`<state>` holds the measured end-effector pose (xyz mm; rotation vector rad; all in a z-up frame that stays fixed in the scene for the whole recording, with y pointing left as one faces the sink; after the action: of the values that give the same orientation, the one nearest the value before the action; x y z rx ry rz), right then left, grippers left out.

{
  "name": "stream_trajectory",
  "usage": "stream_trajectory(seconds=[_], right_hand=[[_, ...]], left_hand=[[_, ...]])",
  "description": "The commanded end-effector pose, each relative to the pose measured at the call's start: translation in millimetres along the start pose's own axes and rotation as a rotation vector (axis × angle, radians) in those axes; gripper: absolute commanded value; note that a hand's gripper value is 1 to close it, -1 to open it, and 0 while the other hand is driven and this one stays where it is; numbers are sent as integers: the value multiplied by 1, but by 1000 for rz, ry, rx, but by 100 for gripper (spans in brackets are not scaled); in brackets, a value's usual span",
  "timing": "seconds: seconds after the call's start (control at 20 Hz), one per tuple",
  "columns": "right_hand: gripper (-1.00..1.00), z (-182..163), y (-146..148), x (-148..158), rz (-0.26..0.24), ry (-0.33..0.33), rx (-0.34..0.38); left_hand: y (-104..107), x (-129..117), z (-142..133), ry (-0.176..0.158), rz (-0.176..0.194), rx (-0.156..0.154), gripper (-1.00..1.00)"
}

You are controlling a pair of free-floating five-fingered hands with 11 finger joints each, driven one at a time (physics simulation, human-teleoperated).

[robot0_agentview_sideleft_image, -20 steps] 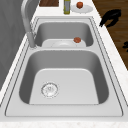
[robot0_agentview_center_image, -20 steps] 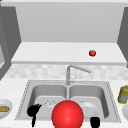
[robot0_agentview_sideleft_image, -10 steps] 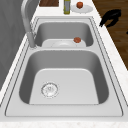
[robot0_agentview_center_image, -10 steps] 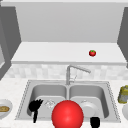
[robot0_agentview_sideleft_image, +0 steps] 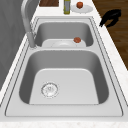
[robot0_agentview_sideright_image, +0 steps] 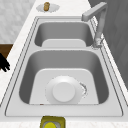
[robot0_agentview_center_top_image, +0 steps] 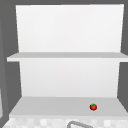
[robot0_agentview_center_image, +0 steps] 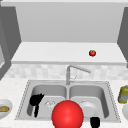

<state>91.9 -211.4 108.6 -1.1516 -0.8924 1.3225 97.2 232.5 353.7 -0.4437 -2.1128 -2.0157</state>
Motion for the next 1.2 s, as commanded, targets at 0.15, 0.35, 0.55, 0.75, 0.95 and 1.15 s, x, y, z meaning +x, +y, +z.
stream_trajectory(seconds=[0.15,0.35,0.55,0.75,0.95,1.15], right_hand=[[0,0,0,0,0,0,0],[0,0,0,0,0,0,0],[0,0,0,0,0,0,0],[0,0,0,0,0,0,0],[0,0,0,0,0,0,0],[0,0,0,0,0,0,0]], left_hand=[[44,25,-12,-46,-48,-45,-100],[70,41,-20,-45,-49,-46,-100],[95,57,-28,-42,-52,-47,-100],[120,75,-39,-34,-58,-45,-100],[146,89,-50,-39,-72,-38,-100],[173,96,-62,-51,-68,-29,-100]])
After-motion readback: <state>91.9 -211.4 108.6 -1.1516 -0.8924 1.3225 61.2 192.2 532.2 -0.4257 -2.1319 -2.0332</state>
